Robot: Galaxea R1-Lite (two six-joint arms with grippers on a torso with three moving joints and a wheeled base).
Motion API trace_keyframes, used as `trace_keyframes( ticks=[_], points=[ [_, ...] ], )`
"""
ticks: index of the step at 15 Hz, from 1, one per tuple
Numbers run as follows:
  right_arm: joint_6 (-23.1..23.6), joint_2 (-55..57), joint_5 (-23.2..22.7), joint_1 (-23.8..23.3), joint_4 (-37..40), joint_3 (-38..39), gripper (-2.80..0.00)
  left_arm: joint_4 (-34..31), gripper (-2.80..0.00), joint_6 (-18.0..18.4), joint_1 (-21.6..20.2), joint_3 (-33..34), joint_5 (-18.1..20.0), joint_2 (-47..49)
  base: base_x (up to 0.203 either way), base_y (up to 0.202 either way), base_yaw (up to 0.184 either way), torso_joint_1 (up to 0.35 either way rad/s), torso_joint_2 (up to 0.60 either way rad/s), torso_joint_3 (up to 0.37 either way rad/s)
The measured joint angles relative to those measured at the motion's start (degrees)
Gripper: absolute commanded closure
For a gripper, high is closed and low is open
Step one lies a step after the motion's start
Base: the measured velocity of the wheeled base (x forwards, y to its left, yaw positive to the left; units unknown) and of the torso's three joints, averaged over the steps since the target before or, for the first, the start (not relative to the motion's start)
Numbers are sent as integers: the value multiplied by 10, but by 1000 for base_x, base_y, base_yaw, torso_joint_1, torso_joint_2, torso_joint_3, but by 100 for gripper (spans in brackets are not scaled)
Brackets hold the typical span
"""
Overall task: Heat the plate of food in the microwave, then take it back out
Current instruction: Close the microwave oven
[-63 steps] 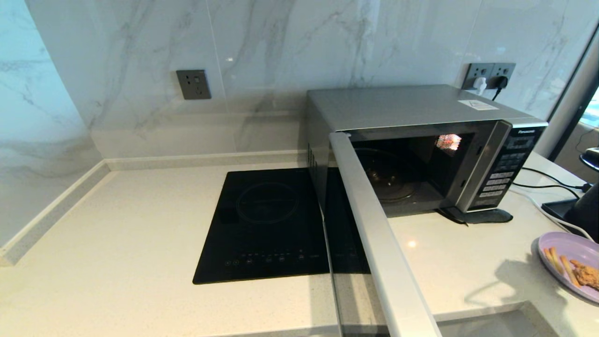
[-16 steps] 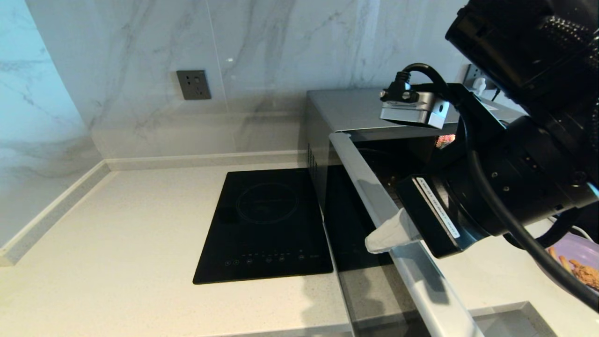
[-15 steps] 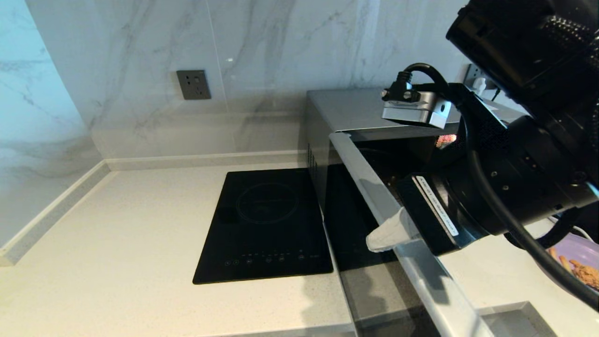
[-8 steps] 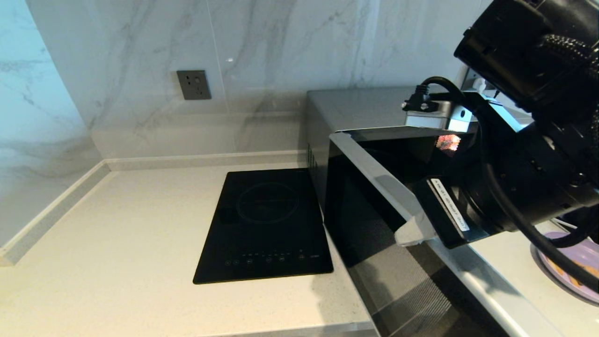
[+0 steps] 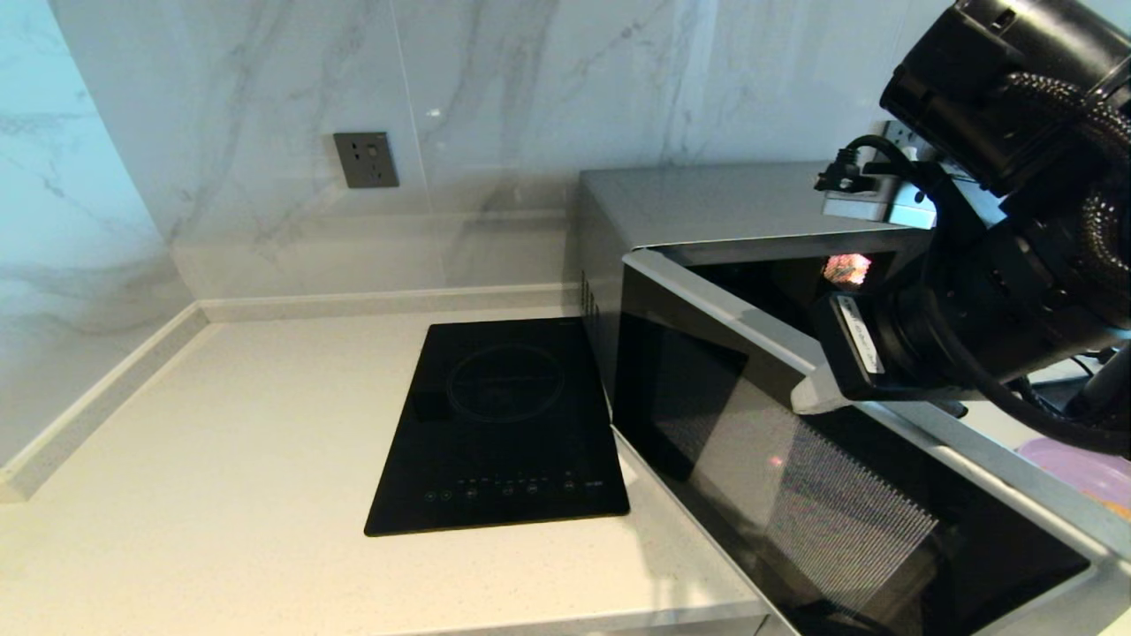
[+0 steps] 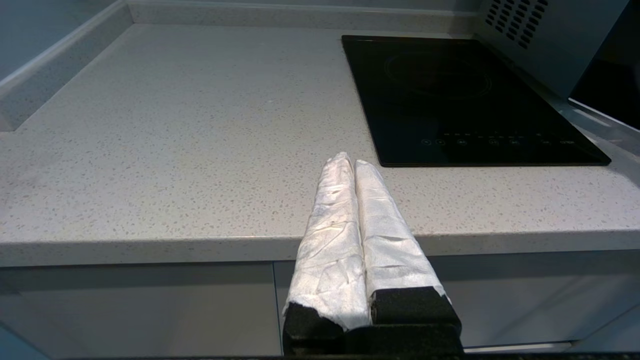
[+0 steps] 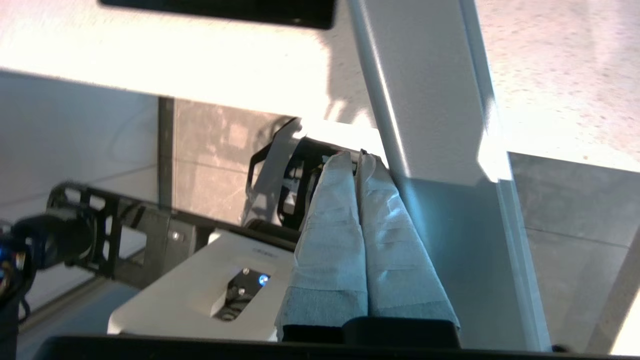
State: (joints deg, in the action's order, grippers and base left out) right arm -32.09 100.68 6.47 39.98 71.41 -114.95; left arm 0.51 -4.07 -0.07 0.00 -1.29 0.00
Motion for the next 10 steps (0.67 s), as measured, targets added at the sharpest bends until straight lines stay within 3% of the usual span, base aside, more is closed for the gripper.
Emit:
trace_keyframes(
  ticks=[10],
  points=[
    [-9, -10, 16, -181, -28, 0, 0, 0, 0, 0, 0, 0, 0, 0, 0, 0, 0, 0, 0, 0]
  ],
)
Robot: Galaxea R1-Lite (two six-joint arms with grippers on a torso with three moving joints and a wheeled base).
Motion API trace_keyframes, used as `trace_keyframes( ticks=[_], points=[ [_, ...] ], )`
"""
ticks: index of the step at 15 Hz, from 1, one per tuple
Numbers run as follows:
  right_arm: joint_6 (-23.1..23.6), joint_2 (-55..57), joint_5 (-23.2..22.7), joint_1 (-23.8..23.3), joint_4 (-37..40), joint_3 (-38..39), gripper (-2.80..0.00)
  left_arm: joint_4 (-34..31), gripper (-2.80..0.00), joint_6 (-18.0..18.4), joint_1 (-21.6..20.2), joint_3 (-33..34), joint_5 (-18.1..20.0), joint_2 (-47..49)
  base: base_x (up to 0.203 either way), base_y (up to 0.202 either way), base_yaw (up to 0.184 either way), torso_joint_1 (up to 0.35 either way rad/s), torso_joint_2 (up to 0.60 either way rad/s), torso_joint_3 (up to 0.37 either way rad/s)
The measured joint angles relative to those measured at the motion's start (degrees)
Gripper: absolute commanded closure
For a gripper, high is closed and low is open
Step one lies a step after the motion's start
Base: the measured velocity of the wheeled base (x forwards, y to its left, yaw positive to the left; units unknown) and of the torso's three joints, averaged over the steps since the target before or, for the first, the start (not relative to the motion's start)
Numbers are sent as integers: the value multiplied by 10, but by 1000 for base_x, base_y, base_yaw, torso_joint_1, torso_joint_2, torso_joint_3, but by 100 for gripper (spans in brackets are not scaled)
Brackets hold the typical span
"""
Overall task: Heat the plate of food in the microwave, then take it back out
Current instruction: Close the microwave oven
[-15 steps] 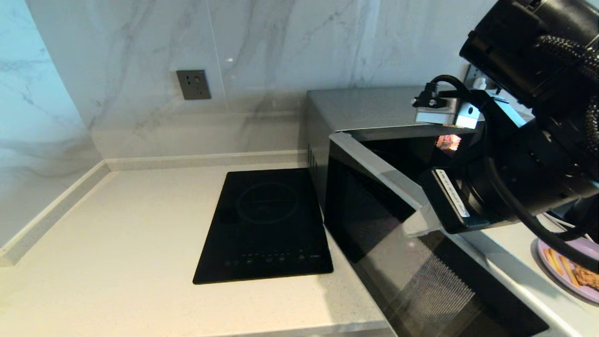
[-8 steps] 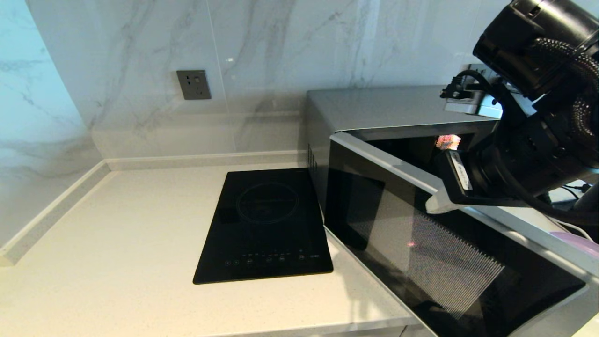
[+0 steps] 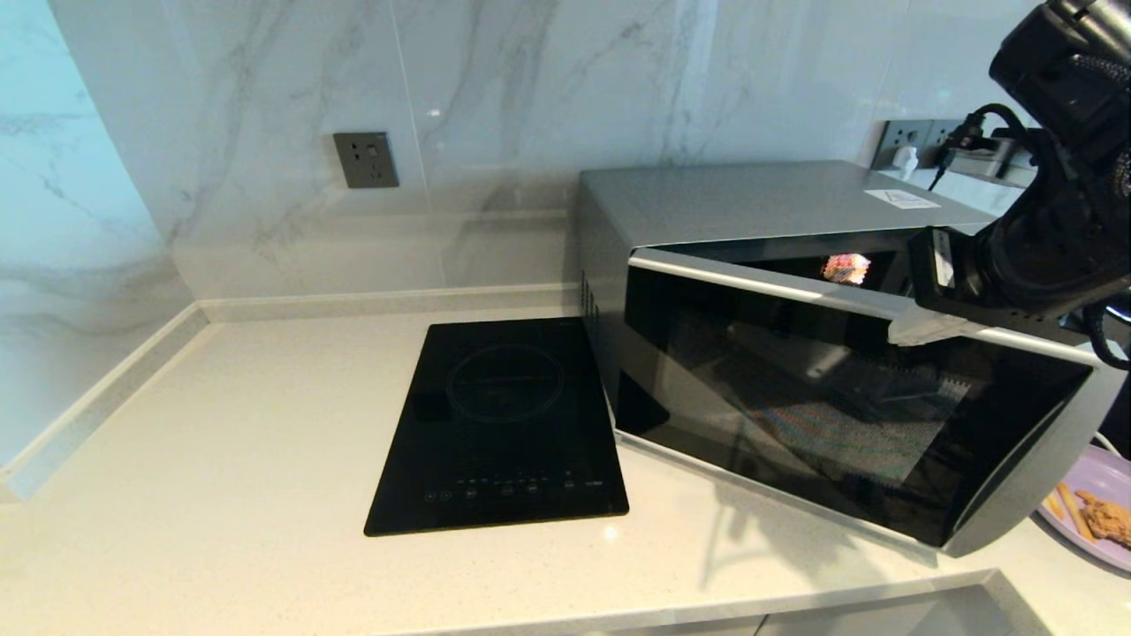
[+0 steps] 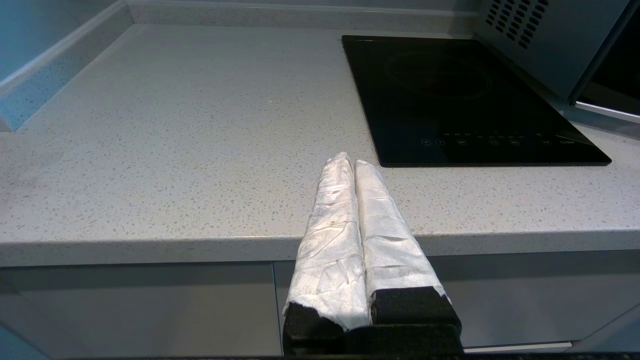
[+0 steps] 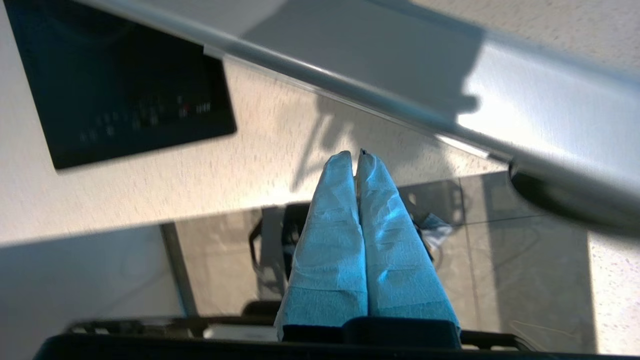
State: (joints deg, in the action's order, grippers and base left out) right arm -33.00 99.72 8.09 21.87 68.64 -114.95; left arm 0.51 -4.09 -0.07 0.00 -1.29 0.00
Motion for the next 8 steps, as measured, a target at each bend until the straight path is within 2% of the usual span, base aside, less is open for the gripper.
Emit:
trace_keyframes(
  ticks=[8],
  points=[
    [-11, 57, -2, -81, -81, 0, 0, 0, 0, 0, 0, 0, 0, 0, 0, 0, 0, 0, 0, 0]
  ],
)
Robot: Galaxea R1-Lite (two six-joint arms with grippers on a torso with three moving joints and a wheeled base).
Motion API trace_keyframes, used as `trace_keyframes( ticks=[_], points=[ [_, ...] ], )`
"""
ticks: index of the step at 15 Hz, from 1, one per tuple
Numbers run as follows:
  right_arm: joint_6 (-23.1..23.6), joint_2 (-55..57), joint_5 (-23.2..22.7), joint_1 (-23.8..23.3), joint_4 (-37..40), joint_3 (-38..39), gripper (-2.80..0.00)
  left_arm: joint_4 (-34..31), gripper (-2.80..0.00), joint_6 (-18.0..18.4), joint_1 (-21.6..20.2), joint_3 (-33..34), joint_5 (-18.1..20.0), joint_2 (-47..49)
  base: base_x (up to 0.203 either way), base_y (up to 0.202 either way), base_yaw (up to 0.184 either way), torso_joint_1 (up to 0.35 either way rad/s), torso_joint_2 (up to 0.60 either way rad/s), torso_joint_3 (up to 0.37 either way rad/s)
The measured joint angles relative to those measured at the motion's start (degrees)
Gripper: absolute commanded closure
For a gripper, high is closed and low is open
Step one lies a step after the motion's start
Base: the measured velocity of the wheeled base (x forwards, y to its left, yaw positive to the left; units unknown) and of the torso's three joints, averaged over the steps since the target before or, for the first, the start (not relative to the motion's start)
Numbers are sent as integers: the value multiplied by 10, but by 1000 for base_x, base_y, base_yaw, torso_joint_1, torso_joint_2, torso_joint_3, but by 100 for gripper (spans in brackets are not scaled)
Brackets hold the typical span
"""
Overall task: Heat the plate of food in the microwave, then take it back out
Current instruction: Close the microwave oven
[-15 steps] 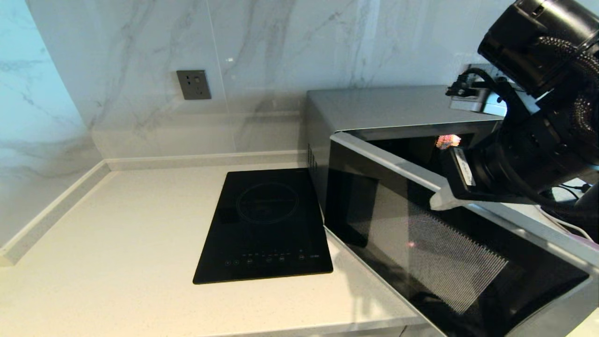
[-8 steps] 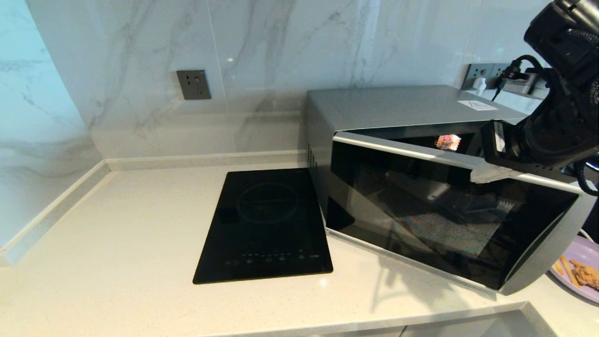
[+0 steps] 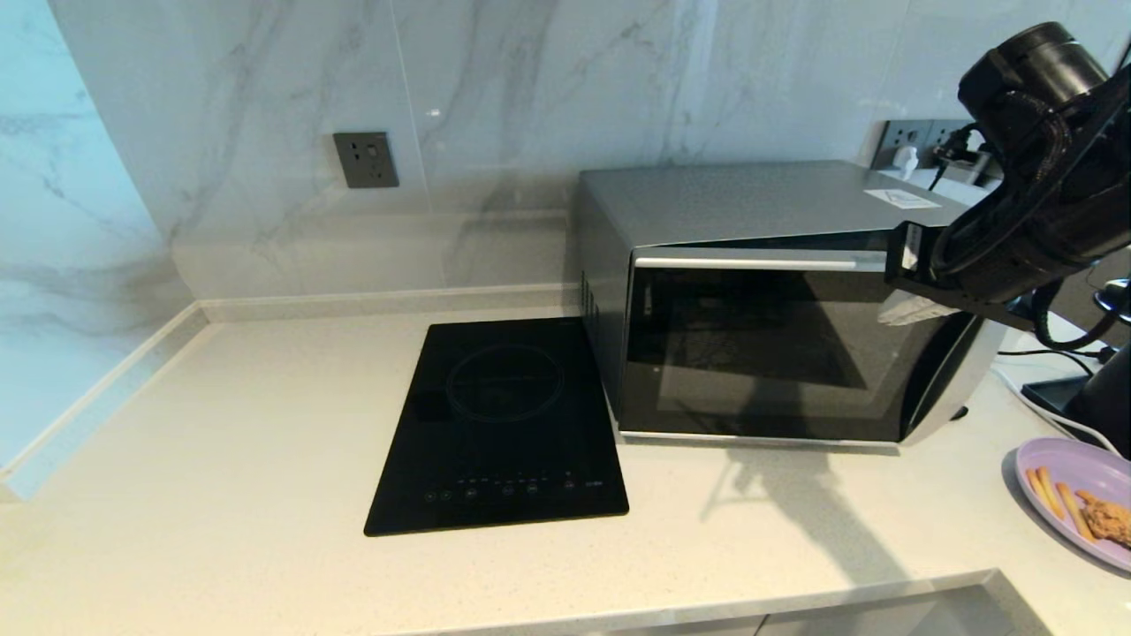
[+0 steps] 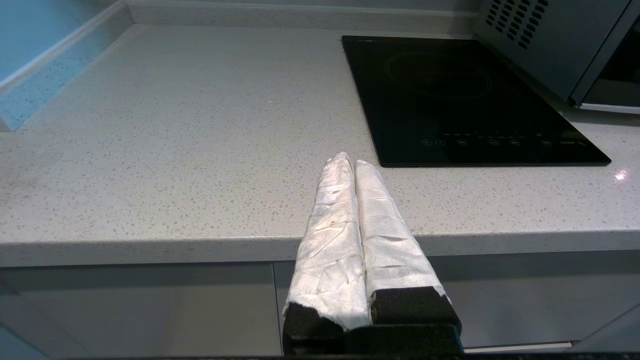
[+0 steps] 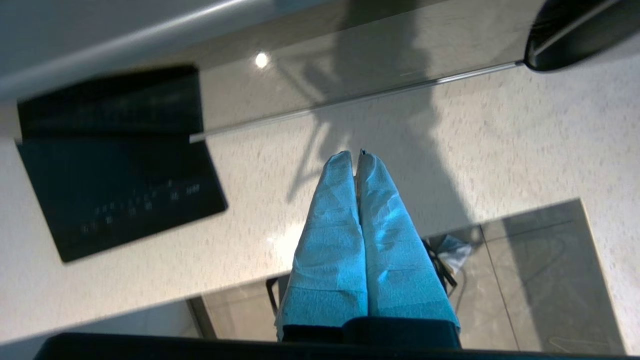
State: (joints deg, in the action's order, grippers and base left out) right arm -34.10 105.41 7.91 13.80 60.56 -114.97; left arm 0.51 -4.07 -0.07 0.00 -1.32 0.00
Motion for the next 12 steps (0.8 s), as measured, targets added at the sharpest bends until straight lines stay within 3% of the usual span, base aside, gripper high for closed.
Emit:
trace_keyframes(
  ticks=[5, 12],
  points=[
    [1, 46, 0, -65, -93, 0, 0, 0, 0, 0, 0, 0, 0, 0, 0, 0, 0, 0, 0, 0],
    [5, 54, 1, -82, -162, 0, 0, 0, 0, 0, 0, 0, 0, 0, 0, 0, 0, 0, 0, 0]
  ],
)
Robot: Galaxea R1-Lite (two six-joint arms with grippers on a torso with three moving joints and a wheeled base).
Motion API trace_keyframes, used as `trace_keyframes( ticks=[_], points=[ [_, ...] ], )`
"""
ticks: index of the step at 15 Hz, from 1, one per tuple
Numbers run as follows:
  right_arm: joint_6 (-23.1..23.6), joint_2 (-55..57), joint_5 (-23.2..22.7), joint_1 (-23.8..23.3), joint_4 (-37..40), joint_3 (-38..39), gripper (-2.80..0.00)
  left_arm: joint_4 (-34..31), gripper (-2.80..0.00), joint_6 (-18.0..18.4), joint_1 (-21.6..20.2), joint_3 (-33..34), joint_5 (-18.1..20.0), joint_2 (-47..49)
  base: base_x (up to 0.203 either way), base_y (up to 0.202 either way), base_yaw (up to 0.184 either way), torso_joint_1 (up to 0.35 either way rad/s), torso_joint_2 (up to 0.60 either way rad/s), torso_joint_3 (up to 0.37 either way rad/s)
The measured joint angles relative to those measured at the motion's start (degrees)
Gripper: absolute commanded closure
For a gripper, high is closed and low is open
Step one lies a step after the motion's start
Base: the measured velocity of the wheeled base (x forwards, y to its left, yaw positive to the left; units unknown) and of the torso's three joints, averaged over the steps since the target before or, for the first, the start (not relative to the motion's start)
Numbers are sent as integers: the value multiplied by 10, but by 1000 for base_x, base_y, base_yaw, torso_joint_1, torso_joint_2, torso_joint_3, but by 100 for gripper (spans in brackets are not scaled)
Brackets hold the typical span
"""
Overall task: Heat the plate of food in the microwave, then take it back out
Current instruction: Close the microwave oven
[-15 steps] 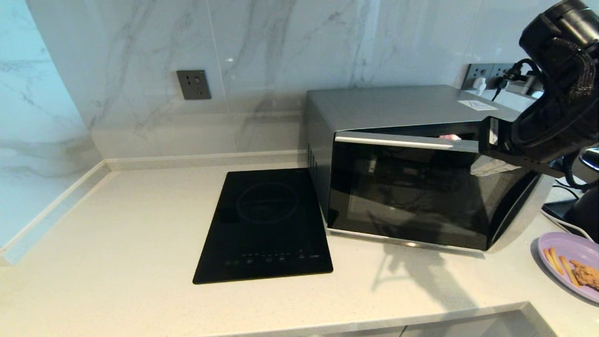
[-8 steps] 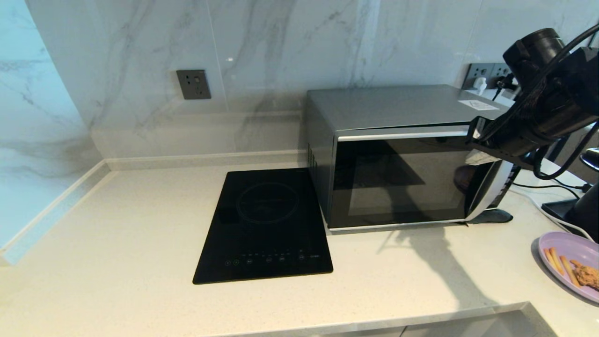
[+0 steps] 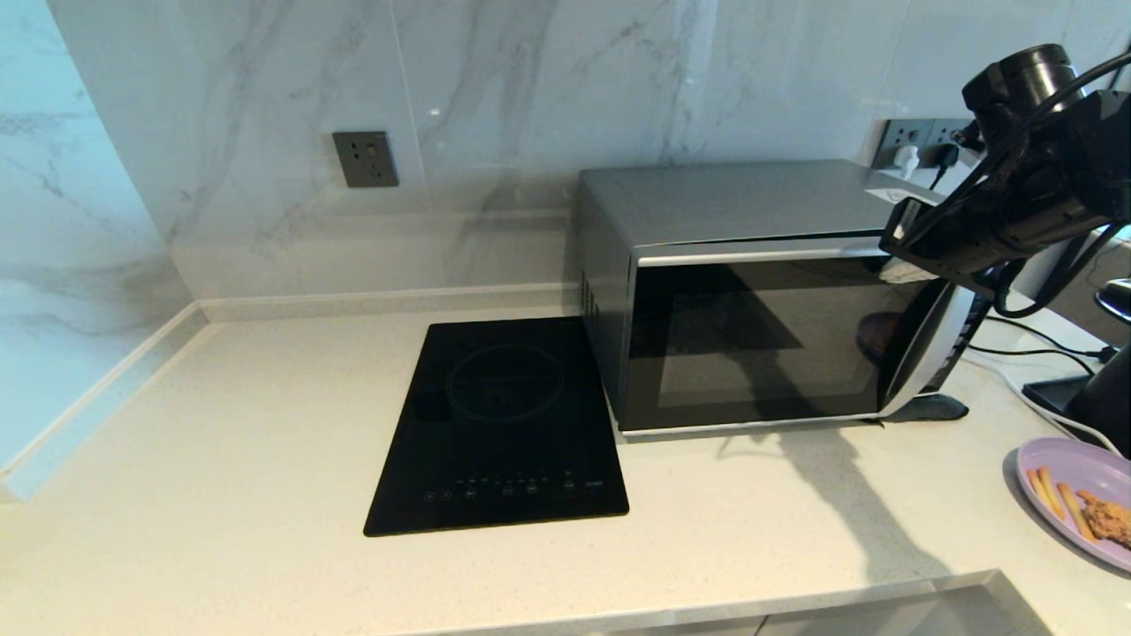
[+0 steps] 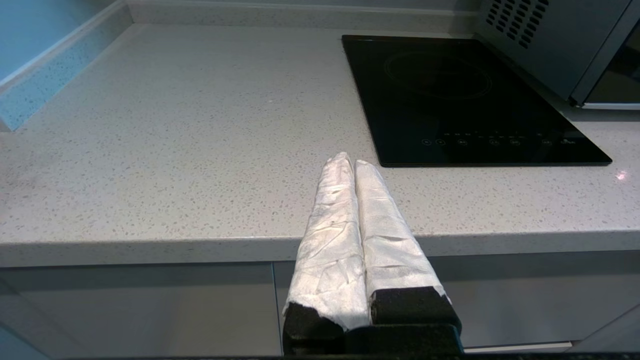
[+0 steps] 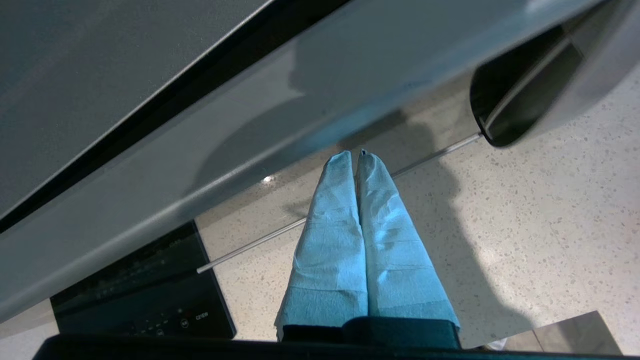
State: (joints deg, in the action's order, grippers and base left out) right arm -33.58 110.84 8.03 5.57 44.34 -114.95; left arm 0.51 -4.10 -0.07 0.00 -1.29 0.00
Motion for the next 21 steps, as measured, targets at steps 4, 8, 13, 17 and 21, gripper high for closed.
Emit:
trace_keyframes(
  ticks=[4, 8, 13, 17, 21],
  points=[
    [-3, 3, -1, -1, -17, 0, 0, 0, 0, 0, 0, 0, 0, 0, 0, 0, 0, 0, 0, 0],
    [0, 4, -2, -1, -19, 0, 0, 0, 0, 0, 0, 0, 0, 0, 0, 0, 0, 0, 0, 0],
    [6, 5, -3, -1, -23, 0, 0, 0, 0, 0, 0, 0, 0, 0, 0, 0, 0, 0, 0, 0],
    [7, 12, -3, -1, -53, 0, 0, 0, 0, 0, 0, 0, 0, 0, 0, 0, 0, 0, 0, 0],
    [8, 17, -3, -1, -68, 0, 0, 0, 0, 0, 0, 0, 0, 0, 0, 0, 0, 0, 0, 0]
  ],
)
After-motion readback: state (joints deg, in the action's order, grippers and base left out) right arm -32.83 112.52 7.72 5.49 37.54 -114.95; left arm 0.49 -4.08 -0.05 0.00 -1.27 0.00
